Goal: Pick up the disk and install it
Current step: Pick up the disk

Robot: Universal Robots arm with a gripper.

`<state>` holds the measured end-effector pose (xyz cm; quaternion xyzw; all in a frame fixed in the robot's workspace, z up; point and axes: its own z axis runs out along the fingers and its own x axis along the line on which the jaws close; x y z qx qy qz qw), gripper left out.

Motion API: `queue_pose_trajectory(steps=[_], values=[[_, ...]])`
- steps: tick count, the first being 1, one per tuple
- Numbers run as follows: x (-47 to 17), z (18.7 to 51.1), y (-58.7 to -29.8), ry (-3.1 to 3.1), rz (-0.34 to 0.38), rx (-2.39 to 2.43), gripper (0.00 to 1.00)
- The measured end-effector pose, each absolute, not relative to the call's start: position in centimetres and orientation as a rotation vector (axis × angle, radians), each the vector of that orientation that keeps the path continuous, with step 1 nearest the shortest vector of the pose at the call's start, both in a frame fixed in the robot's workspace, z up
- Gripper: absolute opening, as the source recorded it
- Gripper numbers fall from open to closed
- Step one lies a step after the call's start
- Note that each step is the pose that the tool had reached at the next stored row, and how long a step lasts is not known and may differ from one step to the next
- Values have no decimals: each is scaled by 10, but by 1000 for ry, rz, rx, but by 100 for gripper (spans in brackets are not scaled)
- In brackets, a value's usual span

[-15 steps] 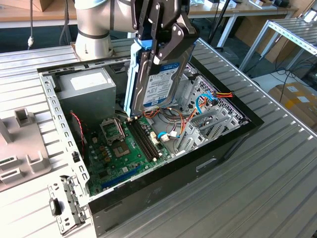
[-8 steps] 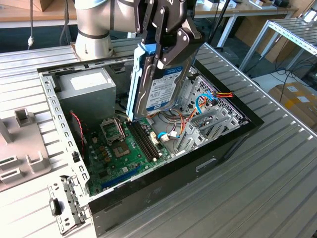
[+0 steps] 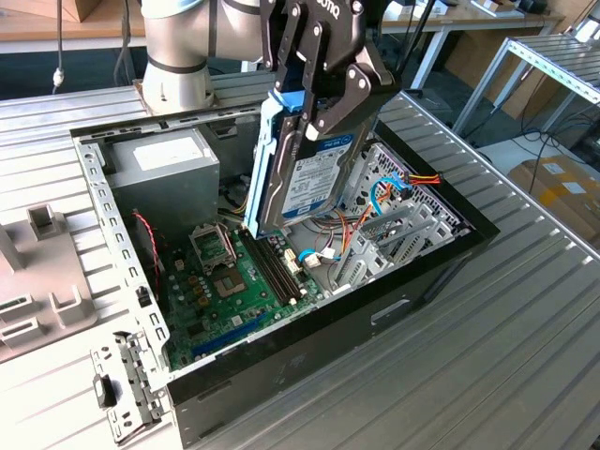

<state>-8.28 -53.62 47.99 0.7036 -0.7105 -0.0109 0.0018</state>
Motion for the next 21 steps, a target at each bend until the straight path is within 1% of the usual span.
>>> queue_pose_trajectory(steps=[21], values=[[-83, 479, -568, -2230, -34, 2208, 37]])
